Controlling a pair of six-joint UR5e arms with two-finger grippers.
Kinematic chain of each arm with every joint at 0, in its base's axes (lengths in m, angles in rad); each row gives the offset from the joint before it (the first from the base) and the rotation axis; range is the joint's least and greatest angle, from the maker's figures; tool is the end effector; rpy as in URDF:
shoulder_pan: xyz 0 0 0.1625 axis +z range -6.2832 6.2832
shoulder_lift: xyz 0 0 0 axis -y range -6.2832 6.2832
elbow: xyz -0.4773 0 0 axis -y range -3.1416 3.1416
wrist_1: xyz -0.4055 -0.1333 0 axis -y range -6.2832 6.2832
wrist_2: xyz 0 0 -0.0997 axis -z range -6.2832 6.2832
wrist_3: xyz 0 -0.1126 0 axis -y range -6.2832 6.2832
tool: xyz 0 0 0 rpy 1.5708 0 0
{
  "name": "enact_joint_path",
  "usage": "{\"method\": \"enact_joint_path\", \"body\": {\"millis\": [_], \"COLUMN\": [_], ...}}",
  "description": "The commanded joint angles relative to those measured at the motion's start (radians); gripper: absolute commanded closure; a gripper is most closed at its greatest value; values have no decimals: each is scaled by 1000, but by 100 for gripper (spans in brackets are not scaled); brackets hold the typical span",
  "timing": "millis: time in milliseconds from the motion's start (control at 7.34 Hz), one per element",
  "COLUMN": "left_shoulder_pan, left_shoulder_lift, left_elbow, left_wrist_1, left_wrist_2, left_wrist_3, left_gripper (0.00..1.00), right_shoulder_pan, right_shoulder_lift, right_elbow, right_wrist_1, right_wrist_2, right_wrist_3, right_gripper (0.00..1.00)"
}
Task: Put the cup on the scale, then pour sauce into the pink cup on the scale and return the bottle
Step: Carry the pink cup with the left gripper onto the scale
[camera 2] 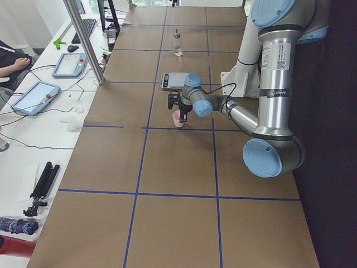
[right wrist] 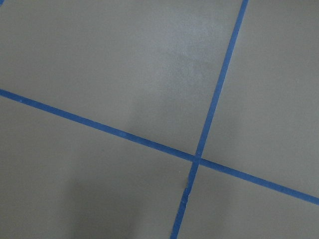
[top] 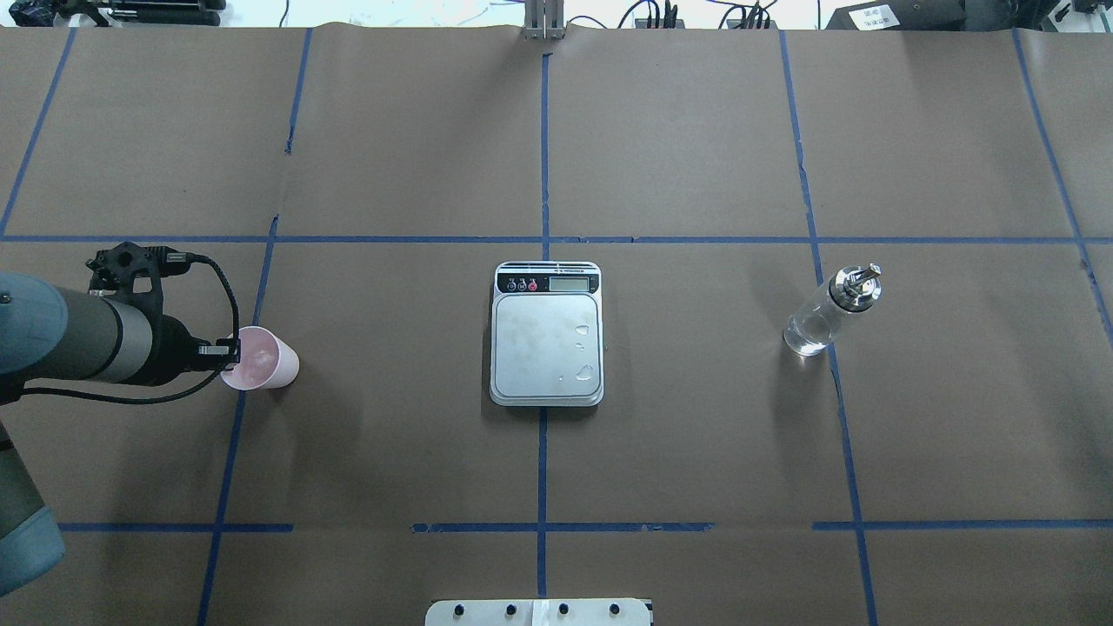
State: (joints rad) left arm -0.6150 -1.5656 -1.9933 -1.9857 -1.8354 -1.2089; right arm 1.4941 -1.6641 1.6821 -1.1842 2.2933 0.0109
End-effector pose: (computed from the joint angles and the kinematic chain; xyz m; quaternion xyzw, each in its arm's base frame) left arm 0.3613 -0.3824 0.4749 0.0815 0.4104 -0.0615 0.9062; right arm 0.0214 -0.4889 0.6688 0.1726 -0.3541 -0.1011 0.9135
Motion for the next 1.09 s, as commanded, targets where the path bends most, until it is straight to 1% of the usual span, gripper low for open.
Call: {"method": "enact_joint_path", "body": {"millis": [0, 136, 409, 545, 681, 953], "left_shoulder_pan": [-2, -2, 4, 8, 15, 32], "left_shoulder_lift": [-30, -124, -410, -516, -598, -796], "left_elbow": [-24, -28, -15, 13, 69, 266], "left_wrist_1": [62, 158, 417, 485, 489, 490], "left_wrist_2": [-8, -10, -13, -36, -74, -74], "left_wrist_3": [6, 6, 5, 3, 0, -11], "left_gripper": [100, 100, 100, 100, 100, 100], "right_shoulder_pan": [0, 0, 0, 0, 0, 0], "right_shoulder_lift": [0, 0, 1, 1, 1, 1], "right_elbow": [1, 2, 5, 4, 2, 5], "right_wrist_1": [0, 0, 0, 0, 0, 0], "right_wrist_2": [2, 2, 2, 2, 2, 3], "right_wrist_3": [0, 1, 1, 3, 3, 27], "right_gripper": [0, 0, 0, 0, 0, 0]}}
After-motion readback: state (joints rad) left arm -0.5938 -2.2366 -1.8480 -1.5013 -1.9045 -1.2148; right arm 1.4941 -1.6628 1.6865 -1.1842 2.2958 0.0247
